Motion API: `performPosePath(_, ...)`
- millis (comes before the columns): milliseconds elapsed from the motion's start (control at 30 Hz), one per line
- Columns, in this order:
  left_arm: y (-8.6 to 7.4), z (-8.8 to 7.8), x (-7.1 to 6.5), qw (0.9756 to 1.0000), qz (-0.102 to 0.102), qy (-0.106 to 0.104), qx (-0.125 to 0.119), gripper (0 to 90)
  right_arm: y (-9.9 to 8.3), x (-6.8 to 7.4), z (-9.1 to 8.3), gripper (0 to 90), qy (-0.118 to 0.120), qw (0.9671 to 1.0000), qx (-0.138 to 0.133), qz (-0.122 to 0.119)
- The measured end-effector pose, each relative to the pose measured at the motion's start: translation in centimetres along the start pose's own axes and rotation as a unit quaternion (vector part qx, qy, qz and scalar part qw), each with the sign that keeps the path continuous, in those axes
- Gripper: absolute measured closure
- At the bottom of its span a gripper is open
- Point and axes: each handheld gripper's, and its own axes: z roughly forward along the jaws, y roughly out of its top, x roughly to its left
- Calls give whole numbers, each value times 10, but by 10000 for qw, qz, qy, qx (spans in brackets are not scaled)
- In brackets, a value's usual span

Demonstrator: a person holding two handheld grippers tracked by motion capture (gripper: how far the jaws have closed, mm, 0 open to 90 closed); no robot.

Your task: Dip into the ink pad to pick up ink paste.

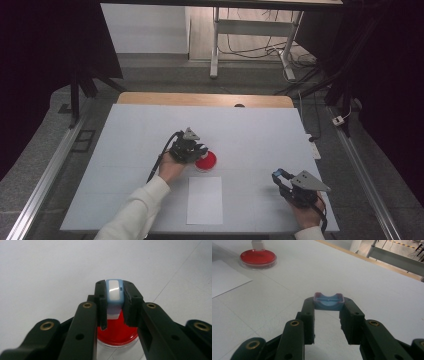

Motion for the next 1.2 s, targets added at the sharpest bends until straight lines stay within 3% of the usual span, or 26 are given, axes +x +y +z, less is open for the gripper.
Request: performPosePath(1200, 1, 10, -4, 9993, 220, 125, 277, 754, -1, 0, 1, 654, 13, 10000, -10, 7)
